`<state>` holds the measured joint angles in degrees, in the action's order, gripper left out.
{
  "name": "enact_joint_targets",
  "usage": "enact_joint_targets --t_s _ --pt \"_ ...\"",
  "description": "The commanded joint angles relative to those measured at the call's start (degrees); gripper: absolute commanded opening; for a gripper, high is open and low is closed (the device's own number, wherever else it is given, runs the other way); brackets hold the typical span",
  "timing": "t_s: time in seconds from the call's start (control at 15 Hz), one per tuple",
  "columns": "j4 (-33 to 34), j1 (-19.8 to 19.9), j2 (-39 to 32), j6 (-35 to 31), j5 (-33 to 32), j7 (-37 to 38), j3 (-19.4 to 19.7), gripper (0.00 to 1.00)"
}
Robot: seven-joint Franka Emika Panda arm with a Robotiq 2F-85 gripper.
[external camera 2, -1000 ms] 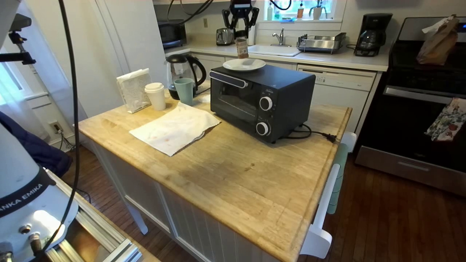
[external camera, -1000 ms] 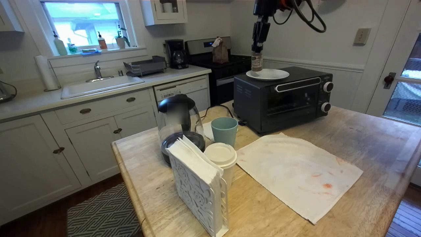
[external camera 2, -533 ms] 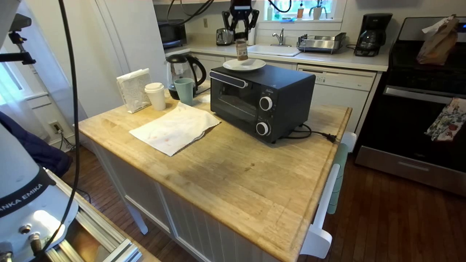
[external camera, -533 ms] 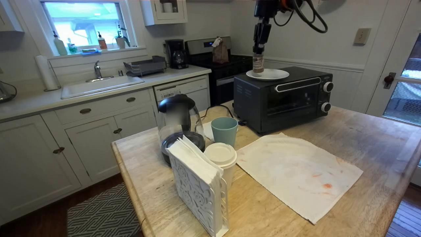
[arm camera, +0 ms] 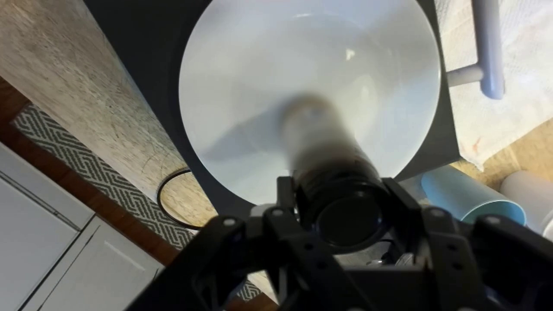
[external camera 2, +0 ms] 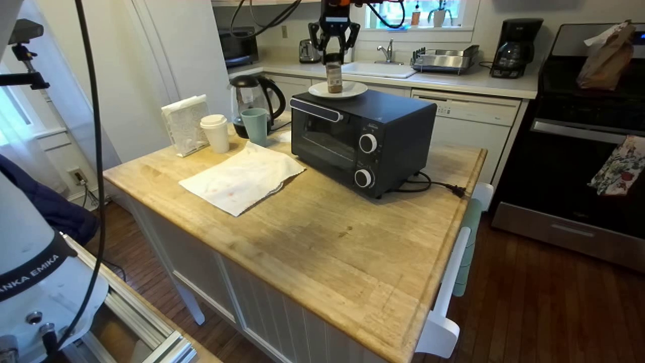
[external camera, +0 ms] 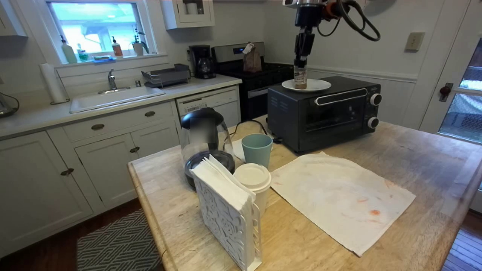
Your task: Put the container with a black lid on the white plate on top of the microwave
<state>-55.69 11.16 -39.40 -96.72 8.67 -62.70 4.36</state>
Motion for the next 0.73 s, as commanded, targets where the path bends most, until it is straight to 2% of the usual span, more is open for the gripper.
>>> enact_joint_targets --t_s 0.0,0.13,0.2,0.4,0.53,0.6,0.67 --pt "-4.3 0.5 3.4 -1.5 1.2 0.6 -0.1 0.83" --pt "-5.4 0.3 4.7 -2.3 0.7 0.7 0.1 0.97" --pt "-6.3 0.2 5.9 -2.8 0.5 0.3 0.2 1.0" --pt "-10.3 0.0 10.4 -6.3 0.1 -2.1 0.1 1.0" --pt "-14.5 -0.2 14.1 -11.6 0.1 -5.2 -0.3 1.0" --pt "-6.9 0.0 8.5 -7.0 0.0 -2.6 0.1 1.0" --pt "-8.5 -0.1 10.0 -8.5 0.0 -3.4 0.0 1.0"
